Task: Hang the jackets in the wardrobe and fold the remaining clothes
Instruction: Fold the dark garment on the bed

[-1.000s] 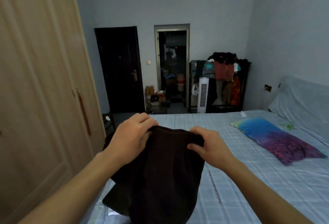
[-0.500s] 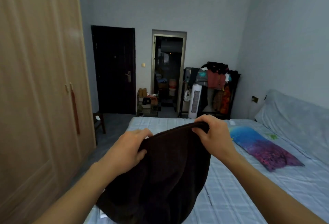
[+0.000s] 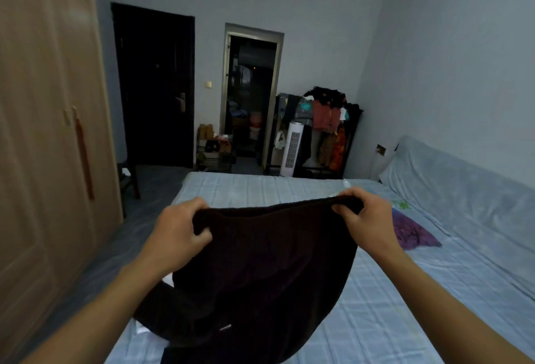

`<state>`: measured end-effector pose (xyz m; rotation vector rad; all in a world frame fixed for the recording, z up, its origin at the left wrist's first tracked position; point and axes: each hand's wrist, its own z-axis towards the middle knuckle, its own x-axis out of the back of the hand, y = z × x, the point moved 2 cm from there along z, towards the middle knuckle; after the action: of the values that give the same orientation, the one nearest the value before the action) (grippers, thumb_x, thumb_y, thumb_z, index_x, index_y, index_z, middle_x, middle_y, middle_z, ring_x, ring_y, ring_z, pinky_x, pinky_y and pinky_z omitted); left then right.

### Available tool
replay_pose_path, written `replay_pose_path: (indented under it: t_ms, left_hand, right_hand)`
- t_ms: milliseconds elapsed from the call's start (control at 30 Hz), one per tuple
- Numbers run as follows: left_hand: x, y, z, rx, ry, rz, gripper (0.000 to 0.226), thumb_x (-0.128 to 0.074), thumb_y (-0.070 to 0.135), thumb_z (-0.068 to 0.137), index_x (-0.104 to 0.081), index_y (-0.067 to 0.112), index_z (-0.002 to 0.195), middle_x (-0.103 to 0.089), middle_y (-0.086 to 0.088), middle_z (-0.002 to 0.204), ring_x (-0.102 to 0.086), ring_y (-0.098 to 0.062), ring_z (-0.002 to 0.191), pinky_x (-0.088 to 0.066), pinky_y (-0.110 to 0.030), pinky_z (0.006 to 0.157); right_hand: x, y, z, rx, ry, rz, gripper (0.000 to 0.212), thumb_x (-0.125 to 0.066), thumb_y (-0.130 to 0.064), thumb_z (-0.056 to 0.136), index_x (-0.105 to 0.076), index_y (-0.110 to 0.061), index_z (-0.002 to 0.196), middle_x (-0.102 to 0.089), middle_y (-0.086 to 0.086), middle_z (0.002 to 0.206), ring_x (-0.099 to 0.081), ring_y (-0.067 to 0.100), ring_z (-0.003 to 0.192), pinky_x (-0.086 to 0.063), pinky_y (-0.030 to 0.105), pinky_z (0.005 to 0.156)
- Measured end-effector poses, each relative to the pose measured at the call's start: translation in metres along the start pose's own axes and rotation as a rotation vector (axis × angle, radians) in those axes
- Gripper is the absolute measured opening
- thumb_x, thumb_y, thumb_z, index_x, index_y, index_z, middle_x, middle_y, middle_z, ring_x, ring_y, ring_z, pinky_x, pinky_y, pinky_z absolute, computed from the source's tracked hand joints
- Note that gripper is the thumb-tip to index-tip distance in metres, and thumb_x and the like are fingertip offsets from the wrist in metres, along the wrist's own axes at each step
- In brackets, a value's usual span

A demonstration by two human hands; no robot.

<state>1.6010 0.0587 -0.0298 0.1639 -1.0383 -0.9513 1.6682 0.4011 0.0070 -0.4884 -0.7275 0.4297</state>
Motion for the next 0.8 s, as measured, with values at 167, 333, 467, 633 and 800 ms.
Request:
replay_pose_path:
  t_ms: [167,333,467,633,800]
  left_hand:
    - [0.015,0.042,0.017,-0.121,0.182,0.08,0.027,-0.075,0.004,0.075,-0.058,0.023,0.085,-0.055,0.009,0.08,-0.054,-0.006,0.073,-0.045,-0.027,0.065]
    - [0.033,0.105,0.038,-0.266,0.329,0.219,0.027,-0.074,0.004,0.078,-0.058,0.018,0.095,-0.051,0.005,0.091,-0.052,-0.012,0.079,-0.041,-0.026,0.071]
    - [0.047,0.163,0.053,-0.367,0.46,0.273,0.032,-0.07,0.004,0.08,-0.054,0.018,0.103,-0.048,0.006,0.098,-0.048,-0.012,0.088,-0.039,-0.026,0.078]
    - [0.06,0.229,0.06,-0.475,0.617,0.328,0.035,-0.068,-0.005,0.077,-0.055,0.011,0.105,-0.048,0.0,0.101,-0.048,-0.019,0.092,-0.041,-0.029,0.079]
    - [0.064,0.282,0.057,-0.573,0.724,0.375,0.032,-0.066,-0.009,0.079,-0.057,0.006,0.105,-0.052,-0.009,0.1,-0.05,-0.026,0.091,-0.035,-0.024,0.081]
  right_hand:
    - [0.034,-0.001,0.004,0.065,0.079,0.009,0.021,-0.08,-0.011,0.076,-0.067,-0.026,0.081,-0.066,-0.017,0.076,-0.061,-0.003,0.077,-0.045,0.015,0.069]
    - [0.09,-0.004,0.02,0.198,0.165,0.023,0.021,-0.078,-0.008,0.078,-0.064,-0.023,0.083,-0.064,-0.01,0.082,-0.059,0.0,0.08,-0.04,0.008,0.071]
    - [0.144,-0.009,0.032,0.33,0.293,0.008,0.022,-0.077,-0.005,0.079,-0.064,-0.019,0.089,-0.062,-0.004,0.086,-0.053,0.001,0.077,-0.036,0.002,0.078]
    - [0.213,-0.019,0.046,0.467,0.471,-0.004,0.019,-0.077,0.0,0.078,-0.067,-0.01,0.089,-0.059,-0.002,0.087,-0.047,0.002,0.082,-0.031,0.001,0.084]
    - [0.272,-0.019,0.055,0.523,0.536,0.009,0.015,-0.077,-0.003,0.08,-0.067,-0.008,0.091,-0.055,-0.005,0.087,-0.045,-0.002,0.08,-0.032,0.0,0.08]
